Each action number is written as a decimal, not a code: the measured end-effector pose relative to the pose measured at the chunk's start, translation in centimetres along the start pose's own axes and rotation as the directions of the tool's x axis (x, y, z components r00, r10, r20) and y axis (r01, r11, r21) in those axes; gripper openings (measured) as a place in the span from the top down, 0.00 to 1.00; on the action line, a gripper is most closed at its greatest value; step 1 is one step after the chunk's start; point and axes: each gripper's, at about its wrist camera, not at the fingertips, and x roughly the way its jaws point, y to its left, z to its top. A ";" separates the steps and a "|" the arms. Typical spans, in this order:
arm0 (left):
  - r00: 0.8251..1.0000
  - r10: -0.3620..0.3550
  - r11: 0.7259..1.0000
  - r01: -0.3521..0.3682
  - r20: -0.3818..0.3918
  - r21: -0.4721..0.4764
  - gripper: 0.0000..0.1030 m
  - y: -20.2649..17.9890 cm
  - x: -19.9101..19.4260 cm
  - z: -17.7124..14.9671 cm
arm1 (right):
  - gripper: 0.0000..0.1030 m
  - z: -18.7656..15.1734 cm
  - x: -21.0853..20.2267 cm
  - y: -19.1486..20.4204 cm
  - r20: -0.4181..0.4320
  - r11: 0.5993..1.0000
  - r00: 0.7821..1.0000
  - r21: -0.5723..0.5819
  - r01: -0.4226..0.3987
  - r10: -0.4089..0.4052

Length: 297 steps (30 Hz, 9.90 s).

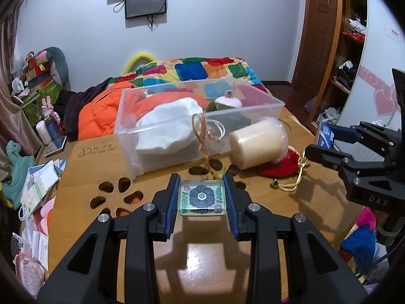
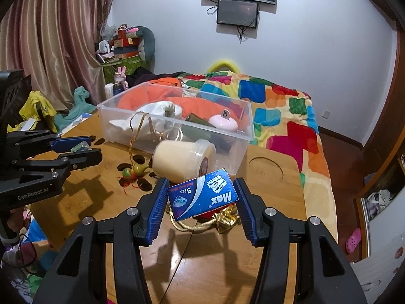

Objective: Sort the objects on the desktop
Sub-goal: 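Lift the coaster and tissue pack and carry both over the clear box, then lower the coaster into the box with left tool while right tool drops the tissue pack in, then withdraw both open tools from the box back over the table, then grasp the cream jar with left tool while right tool grasps the red pouch, then lift the cream jar and red pouch and carry them over the clear box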

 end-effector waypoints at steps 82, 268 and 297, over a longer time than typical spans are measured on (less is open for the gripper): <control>0.999 0.048 0.994 -0.048 -0.006 0.095 0.68 2.8 11.9 12.3 | 0.53 10.7 15.3 -3.4 -0.046 0.997 0.996 0.017 -0.073 0.074; 0.997 -0.056 0.997 0.052 -0.060 -0.061 0.34 -7.5 7.7 3.7 | 0.83 -3.7 2.4 -3.9 -0.076 0.998 0.995 -0.008 -0.067 0.066; 0.998 0.009 0.997 -0.004 0.067 -0.078 0.36 -1.7 1.7 5.3 | 0.83 4.4 -0.8 -1.6 0.056 0.998 0.998 -0.066 0.001 0.003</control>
